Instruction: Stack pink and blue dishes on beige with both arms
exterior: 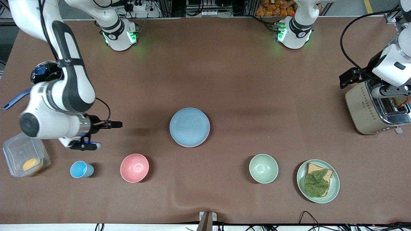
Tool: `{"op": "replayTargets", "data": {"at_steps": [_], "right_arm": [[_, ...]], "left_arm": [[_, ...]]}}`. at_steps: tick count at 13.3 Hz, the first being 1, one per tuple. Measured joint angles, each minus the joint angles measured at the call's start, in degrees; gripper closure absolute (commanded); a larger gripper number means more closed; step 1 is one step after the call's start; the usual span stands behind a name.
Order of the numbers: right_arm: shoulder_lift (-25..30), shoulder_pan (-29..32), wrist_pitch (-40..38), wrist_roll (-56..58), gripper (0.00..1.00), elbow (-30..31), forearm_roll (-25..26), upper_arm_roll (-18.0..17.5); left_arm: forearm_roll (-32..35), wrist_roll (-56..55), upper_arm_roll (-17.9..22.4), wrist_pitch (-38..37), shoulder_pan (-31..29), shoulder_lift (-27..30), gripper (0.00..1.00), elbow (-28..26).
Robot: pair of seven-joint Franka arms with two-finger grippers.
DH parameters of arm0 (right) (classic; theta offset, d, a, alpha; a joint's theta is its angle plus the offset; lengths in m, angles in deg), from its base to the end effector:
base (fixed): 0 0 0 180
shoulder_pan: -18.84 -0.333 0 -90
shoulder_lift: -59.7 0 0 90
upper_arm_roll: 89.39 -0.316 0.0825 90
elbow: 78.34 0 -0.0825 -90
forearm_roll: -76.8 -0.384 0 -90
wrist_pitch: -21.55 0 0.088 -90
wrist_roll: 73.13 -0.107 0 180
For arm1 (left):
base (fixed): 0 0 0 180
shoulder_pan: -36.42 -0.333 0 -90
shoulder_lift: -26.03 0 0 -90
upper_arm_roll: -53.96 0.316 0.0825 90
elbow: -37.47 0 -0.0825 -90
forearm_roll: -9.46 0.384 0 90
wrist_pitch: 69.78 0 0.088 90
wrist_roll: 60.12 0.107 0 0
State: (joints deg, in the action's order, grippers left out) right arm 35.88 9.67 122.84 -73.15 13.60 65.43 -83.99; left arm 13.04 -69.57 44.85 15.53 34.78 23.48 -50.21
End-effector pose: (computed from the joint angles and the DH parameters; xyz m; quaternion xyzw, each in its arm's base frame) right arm 0.6408 0.0662 0.3725 -0.9894 -0.0026 0.1266 0.0705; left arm 0.5556 -0.0636 0.6123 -0.9985 -0.0184 0.0381 0.0337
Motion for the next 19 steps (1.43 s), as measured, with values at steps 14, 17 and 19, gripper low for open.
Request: {"op": "replayTargets", "data": {"at_steps": [14,17,19], "right_arm": [[23.2,4.2,-12.1,5.1,0.0,0.4,10.2,-0.3],[23.2,5.1,-12.0,5.1,0.0,0.8,10.3,-0.2],[23.2,5.8,-12.1,5.1,0.0,1.0,10.3,-0.2]], "left_arm": [[-3.1,-1.3,0.2,-2.2,0.1,3.7,0.0,-0.1],[-3.8,-2.0,0.2,-2.2,0.1,3.8,0.0,-0.2],[-3.8,-2.0,0.3,-2.2,0.1,3.9,0.0,-0.2]]}}
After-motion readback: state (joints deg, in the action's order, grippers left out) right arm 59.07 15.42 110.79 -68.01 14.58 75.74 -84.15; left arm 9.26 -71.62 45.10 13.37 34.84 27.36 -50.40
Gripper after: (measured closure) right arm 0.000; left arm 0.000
